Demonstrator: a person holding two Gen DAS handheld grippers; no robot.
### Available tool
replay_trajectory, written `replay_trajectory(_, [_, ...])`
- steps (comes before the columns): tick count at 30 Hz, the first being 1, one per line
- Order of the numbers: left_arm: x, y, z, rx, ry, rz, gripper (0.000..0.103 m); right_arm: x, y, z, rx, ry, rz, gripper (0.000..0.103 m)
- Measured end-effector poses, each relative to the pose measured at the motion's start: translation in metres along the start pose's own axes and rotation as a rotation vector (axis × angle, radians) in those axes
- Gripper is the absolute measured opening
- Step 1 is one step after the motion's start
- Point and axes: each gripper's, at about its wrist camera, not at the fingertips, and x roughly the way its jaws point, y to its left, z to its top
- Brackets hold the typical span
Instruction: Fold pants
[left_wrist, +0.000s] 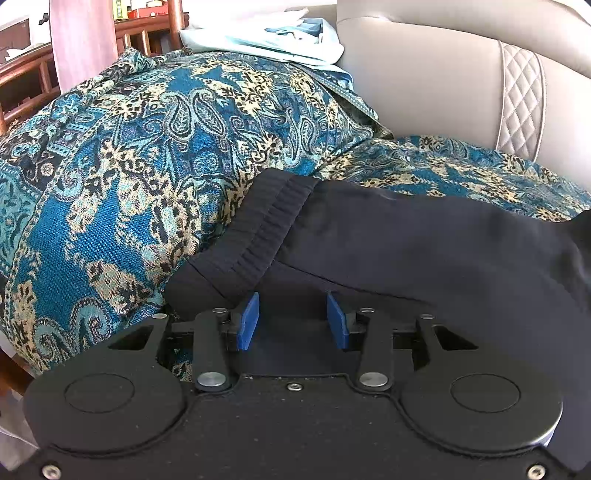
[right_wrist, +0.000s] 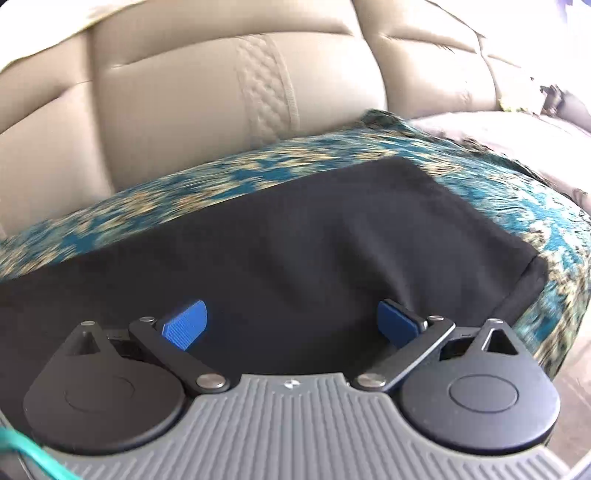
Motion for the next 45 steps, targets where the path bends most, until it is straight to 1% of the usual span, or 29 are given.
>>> replay_trajectory(4, [0.0, -0.001, 0.0, 0.007, -0.003, 0.0, 0.04, 0.019, -0.04, 0.026, 0.109, 0.042, -0.053, 0.103])
replay_trajectory(7, [0.0, -0.002, 0.001, 0.005, 0.0, 0.004, 0.04, 0.025, -0.067, 0.035, 0.181, 0.054, -0.098, 0.103])
replay_trajectory(9, [0.0, -0.002, 0.0, 0.006, 0.001, 0.008, 0.04, 0.029, -0.079, 0.039, 0.191, 0.055, -0.13, 0.103])
replay_trajectory(11, [0.0, -0.003, 0.0, 0.007, -0.001, 0.013, 0.04, 0.031, -0.089, 0.041, 0.208, 0.064, -0.184, 0.103])
replay_trajectory(12, [0.0, -0.002, -0.001, 0.007, -0.002, 0.015, 0.04, 0.03, -0.096, 0.041, 0.231, 0.06, -0.191, 0.103])
replay_trajectory(14, [0.0, -0.002, -0.001, 0.009, -0.003, 0.018, 0.04, 0.026, -0.11, 0.043, 0.299, 0.035, -0.155, 0.103])
replay_trajectory(17, [0.001, -0.003, -0.001, 0.011, -0.003, 0.02, 0.041, 0.011, -0.13, 0.043, 0.44, -0.032, -0.103, 0.103])
replay_trajectory(19, [0.001, -0.003, -0.001, 0.015, -0.002, 0.023, 0.041, 0.002, -0.146, 0.04, 0.532, -0.053, -0.084, 0.103])
replay_trajectory(22, [0.0, -0.005, -0.001, 0.022, -0.003, 0.031, 0.041, -0.008, -0.167, 0.032, 0.637, -0.033, -0.088, 0.103])
replay_trajectory(24, [0.001, -0.005, -0.001, 0.023, -0.005, 0.036, 0.041, -0.011, -0.182, 0.024, 0.707, -0.018, -0.045, 0.103])
replay_trajectory(26, [0.001, -0.006, -0.001, 0.026, -0.006, 0.04, 0.041, -0.009, -0.192, 0.018, 0.751, 0.0, 0.008, 0.102])
replay_trajectory(28, [0.0, -0.007, -0.001, 0.029, -0.006, 0.044, 0.041, -0.008, -0.197, 0.014, 0.768, 0.011, 0.055, 0.101])
replay_trajectory(33, [0.001, -0.007, -0.001, 0.031, -0.006, 0.044, 0.041, -0.01, -0.194, 0.013, 0.754, 0.006, 0.103, 0.088])
replay_trajectory(34, [0.001, -0.007, -0.001, 0.031, -0.006, 0.044, 0.041, -0.009, -0.193, 0.013, 0.749, 0.008, 0.1, 0.087])
replay_trajectory(36, [0.001, -0.007, -0.001, 0.031, -0.006, 0.044, 0.041, -0.008, -0.189, 0.015, 0.727, 0.01, 0.086, 0.079])
replay_trajectory(39, [0.001, -0.007, -0.001, 0.031, -0.006, 0.044, 0.041, -0.002, -0.186, 0.019, 0.701, 0.007, 0.056, 0.071])
replay_trajectory(43, [0.001, -0.008, 0.0, 0.042, -0.003, 0.042, 0.041, 0.002, -0.18, 0.022, 0.665, -0.01, 0.005, 0.069])
replay_trajectory(45, [0.002, -0.007, 0.001, 0.046, 0.003, 0.035, 0.041, 0.003, -0.175, 0.024, 0.638, -0.008, -0.03, 0.06])
